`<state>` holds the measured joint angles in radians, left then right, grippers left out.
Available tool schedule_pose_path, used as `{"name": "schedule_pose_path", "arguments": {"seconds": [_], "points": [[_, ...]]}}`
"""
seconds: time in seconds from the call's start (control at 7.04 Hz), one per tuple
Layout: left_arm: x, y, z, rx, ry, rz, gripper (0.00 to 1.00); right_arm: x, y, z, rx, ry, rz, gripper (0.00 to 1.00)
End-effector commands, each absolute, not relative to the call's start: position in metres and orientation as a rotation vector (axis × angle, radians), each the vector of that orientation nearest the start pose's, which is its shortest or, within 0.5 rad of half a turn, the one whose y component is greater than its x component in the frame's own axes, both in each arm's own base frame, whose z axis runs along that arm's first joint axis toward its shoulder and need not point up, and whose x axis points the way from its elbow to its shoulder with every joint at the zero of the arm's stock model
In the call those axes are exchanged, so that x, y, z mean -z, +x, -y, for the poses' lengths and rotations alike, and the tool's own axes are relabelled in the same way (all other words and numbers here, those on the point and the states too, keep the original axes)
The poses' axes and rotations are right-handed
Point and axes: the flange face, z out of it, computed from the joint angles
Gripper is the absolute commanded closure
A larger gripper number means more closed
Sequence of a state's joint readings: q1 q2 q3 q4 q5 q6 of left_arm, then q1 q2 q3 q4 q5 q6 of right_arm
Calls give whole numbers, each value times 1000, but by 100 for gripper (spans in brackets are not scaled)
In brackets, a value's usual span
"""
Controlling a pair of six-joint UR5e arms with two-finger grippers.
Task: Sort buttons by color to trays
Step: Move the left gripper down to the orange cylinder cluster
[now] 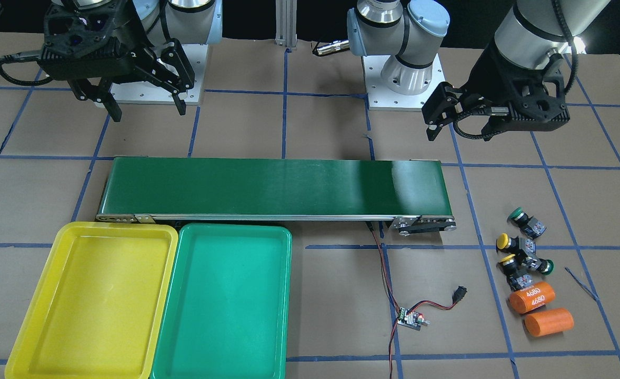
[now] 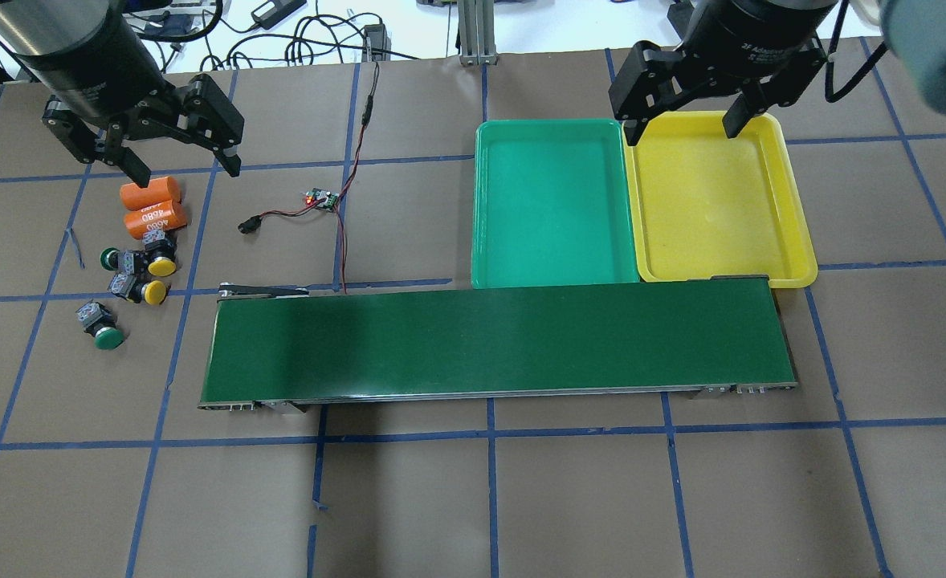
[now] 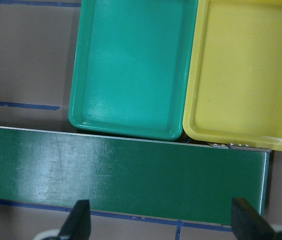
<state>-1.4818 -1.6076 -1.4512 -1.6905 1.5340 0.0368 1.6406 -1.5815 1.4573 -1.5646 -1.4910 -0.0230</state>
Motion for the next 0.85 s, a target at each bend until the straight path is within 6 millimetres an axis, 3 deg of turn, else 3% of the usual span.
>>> {"name": "schedule_pose_path", "arguments": {"seconds": [0.0,0.14,0.43,0.71], "points": [[-515,-86,515,-55,-76,-3174,0,-549,175,484,178,-148,-3051,0],[-507,-77,522,-59,-40,-3171,0,-549,175,484,176,-150,-3051,0],[-454,-1,577,-74,-146,-3171,0,-549,175,484,178,-150,-3051,0],[-369,82,635,-37,-303,-3155,0,-549,176,484,178,-150,-3050,0]]}}
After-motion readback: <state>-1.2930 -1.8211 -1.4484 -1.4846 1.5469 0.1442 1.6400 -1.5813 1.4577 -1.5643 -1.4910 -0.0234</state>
